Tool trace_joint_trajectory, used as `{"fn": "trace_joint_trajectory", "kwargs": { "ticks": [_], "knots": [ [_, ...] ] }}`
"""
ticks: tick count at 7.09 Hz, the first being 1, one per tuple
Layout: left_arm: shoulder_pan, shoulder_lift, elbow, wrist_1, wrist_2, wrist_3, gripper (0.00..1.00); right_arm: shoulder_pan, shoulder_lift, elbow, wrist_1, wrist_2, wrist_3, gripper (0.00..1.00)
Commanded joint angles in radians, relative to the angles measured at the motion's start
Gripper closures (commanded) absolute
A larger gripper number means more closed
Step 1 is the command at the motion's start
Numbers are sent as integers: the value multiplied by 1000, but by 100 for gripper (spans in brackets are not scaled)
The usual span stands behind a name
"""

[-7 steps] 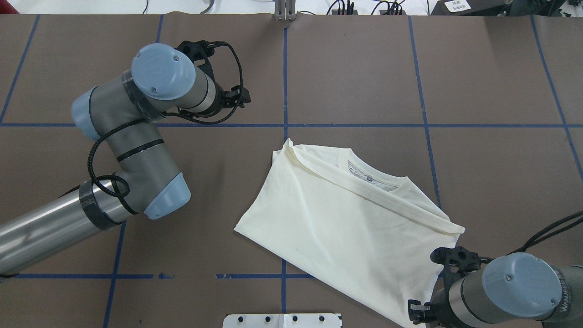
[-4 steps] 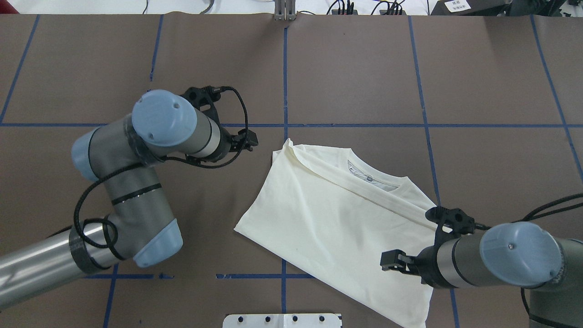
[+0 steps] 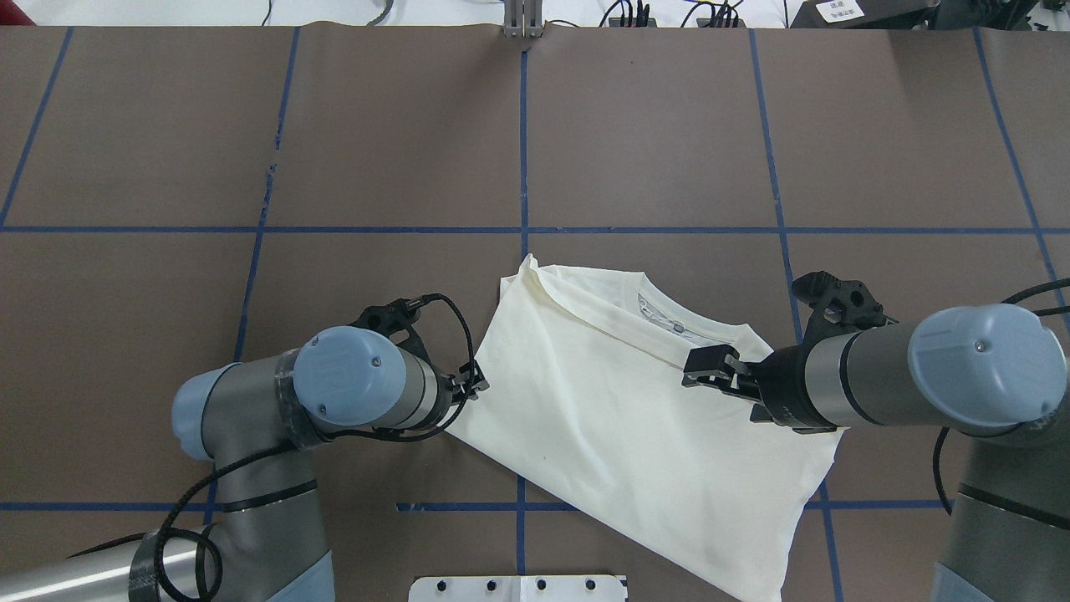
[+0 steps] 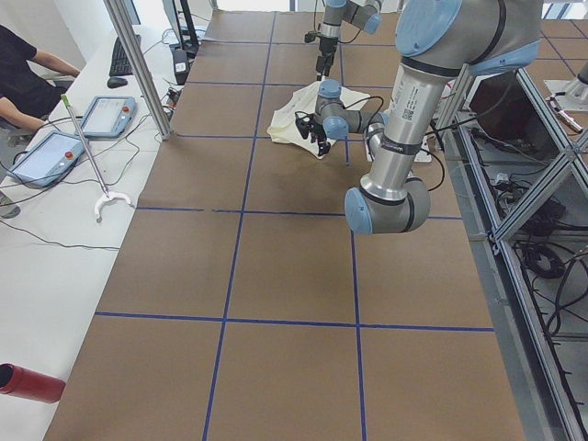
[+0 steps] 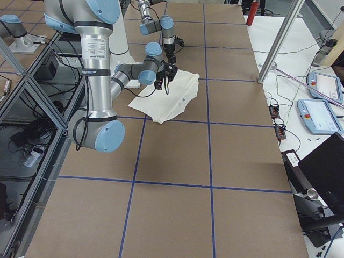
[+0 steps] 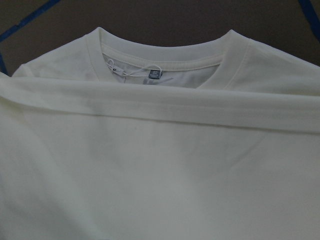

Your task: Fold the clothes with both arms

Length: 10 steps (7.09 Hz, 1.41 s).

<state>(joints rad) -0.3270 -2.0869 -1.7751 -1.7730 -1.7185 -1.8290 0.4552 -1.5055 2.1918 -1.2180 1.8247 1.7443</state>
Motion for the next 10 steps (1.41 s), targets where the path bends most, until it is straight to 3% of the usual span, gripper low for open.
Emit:
{"fn": "trace_joint_trajectory", "kwargs": {
  "ticks": [1, 7, 8, 10],
  "knots": [
    [28, 4, 0, 18, 11, -33, 29, 23, 7, 0, 0, 4, -2, 0],
    [17, 1, 11, 29, 34, -33, 47, 25, 7, 0, 0, 4, -2, 0],
    [17, 1, 10, 29, 34, -35, 56, 25, 5, -1, -1, 4, -2, 0],
    [17, 1, 8, 40, 36, -33, 99, 25, 5, -4, -2, 4, -2, 0]
  ]
}}
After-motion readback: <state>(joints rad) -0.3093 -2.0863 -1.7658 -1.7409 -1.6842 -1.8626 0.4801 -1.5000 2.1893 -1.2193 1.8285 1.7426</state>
